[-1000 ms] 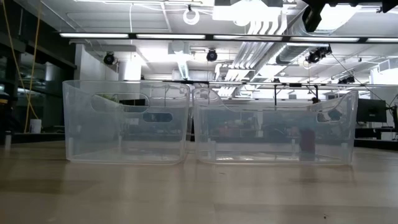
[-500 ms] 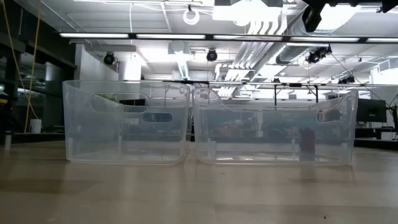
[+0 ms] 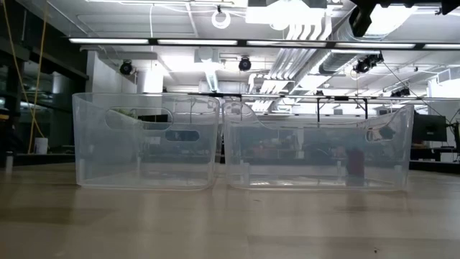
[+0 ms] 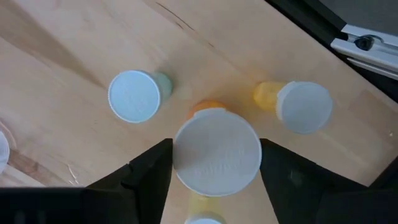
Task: Pick and place medicine bottles into bin by pill shape (circle, oval)
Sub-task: Put the large orange pill bottle into the right transparent bin
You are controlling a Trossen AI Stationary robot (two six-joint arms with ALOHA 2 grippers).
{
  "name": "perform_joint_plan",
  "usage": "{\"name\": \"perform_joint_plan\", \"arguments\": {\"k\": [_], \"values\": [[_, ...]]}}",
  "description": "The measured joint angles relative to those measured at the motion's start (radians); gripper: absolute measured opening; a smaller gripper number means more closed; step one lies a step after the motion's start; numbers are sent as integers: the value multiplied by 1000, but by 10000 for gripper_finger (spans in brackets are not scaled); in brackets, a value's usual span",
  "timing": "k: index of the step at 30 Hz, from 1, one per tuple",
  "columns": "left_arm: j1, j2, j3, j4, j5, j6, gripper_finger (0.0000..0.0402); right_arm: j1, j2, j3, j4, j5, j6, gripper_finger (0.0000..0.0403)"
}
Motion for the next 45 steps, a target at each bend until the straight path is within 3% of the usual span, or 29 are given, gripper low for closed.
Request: {"name": "perform_joint_plan", "arguments": {"k": [15, 31, 37, 45], "values": [[33, -25, -1, -3, 13, -64, 199, 0, 0, 0, 0, 7, 0, 0], [144, -301, 23, -245, 13, -114, 198, 0, 0, 0, 0, 6, 0, 0], [267, -399, 143, -334, -33, -148, 198, 0, 1, 0, 4, 6, 11, 0], [563, -404, 352, -320, -96, -72, 198, 0, 92, 1, 84, 0, 97, 0]]}}
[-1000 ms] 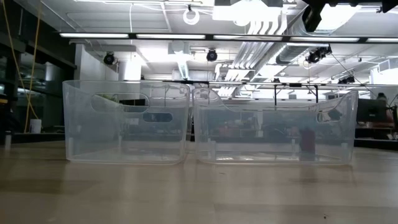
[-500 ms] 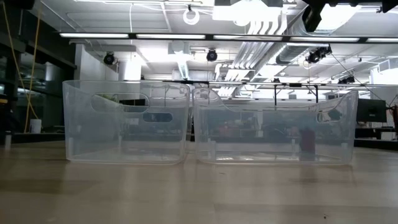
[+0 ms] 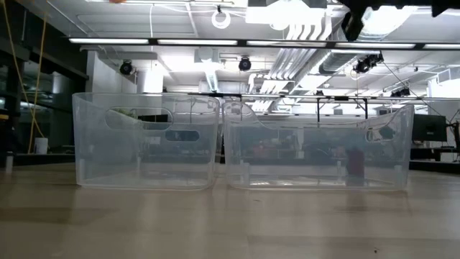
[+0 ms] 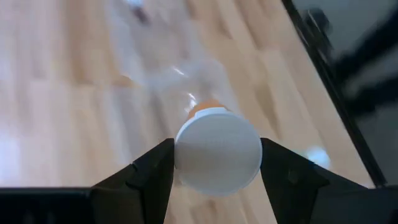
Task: Pick and place medicine bottles into bin by pill shape (circle, oval)
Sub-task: Put the large orange pill bottle into the right transparent bin
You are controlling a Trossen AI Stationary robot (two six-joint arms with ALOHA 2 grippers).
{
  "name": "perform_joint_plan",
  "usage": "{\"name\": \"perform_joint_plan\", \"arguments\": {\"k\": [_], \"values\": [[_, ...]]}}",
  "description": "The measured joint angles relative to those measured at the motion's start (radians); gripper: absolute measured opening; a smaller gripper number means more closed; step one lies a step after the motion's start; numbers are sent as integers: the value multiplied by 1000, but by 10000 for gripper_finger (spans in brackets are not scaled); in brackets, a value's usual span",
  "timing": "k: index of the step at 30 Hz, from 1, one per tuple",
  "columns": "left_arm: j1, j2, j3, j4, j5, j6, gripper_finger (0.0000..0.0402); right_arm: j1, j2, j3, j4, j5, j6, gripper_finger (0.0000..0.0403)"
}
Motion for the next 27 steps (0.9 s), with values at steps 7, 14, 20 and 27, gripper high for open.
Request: {"name": "perform_joint_plan", "arguments": {"k": [7, 14, 20, 27], "values": [[247, 110, 110, -10, 32, 47, 198, 47, 181, 0, 237, -4, 16, 0], [367, 273, 181, -8, 112, 39, 198, 108, 328, 103, 176, 3, 7, 27], [394, 390, 247, -10, 114, 38, 198, 145, 448, 246, 18, 59, -73, 127], [393, 437, 287, -8, 115, 38, 198, 146, 586, 353, -36, 77, -79, 262]]}}
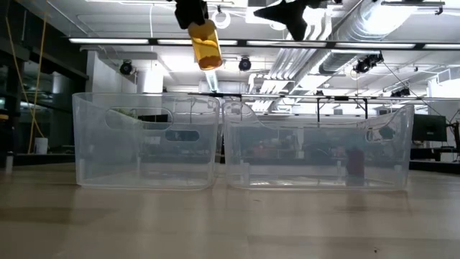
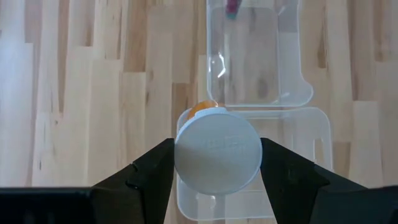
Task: Pick and place medicine bottles into bin by pill shape (circle, oval)
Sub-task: Put the large orange pill bottle into the right transparent bin
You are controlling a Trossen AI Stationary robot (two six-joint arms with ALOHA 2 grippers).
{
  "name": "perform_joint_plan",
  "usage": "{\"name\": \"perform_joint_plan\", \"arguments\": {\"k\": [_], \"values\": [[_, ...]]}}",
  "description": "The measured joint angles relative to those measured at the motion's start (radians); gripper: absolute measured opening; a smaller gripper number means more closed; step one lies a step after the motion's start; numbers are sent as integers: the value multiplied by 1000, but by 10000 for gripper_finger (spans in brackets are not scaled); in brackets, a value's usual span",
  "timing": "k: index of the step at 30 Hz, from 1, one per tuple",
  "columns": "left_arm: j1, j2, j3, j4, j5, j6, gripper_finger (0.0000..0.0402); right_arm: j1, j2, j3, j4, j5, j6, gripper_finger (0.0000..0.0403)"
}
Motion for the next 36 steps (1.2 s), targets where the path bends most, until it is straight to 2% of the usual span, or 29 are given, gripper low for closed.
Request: {"name": "perform_joint_plan", "arguments": {"k": [3, 7, 13, 21, 27, 36], "values": [[1, 0, 2, 8, 0, -1, 198, 1, 61, 39, -30, -33, -46, 296], [0, -3, 2, 6, 1, -18, 198, 5, 136, 90, -90, -31, -95, 311], [-2, -8, 2, 6, 22, -21, 198, 5, 229, 163, -125, -7, -130, 312], [-2, -8, 2, 16, 32, -53, 198, 5, 298, 188, -97, 37, -163, 312], [-3, -8, 2, 60, 81, -57, 198, 5, 311, 189, -29, 37, -160, 312], [-3, -8, 2, 89, 85, -45, 198, 11, 311, 189, -1, 10, -169, 310]]}}
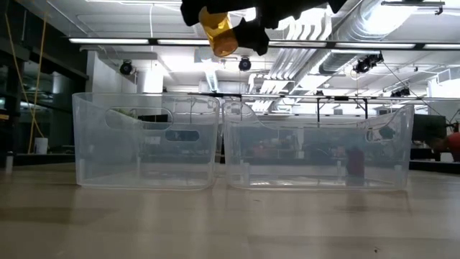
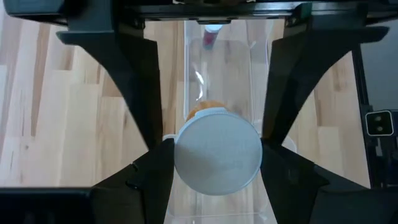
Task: Pick and place medicine bottles into bin by pill shape (circle, oval)
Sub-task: Put the large orange pill bottle into the right transparent bin
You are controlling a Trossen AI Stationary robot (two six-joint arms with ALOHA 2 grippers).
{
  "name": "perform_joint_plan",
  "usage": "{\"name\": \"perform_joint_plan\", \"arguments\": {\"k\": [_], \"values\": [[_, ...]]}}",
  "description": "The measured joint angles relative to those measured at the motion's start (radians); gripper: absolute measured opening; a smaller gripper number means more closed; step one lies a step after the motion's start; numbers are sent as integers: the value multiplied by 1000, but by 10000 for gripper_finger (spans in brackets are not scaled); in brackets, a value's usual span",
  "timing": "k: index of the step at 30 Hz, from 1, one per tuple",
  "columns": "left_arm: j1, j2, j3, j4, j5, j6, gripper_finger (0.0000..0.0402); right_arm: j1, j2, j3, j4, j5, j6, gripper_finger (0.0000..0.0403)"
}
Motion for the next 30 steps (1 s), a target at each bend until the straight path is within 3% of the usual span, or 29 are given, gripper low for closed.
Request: {"name": "perform_joint_plan", "arguments": {"k": [18, 30], "values": [[0, 0, 0, 8, -3, 0, 198, 0, 0, 0, 0, -5, -3, 184], [0, 0, -1, 16, -4, 0, 198, 0, 0, -1, 0, -17, -7, 175]]}}
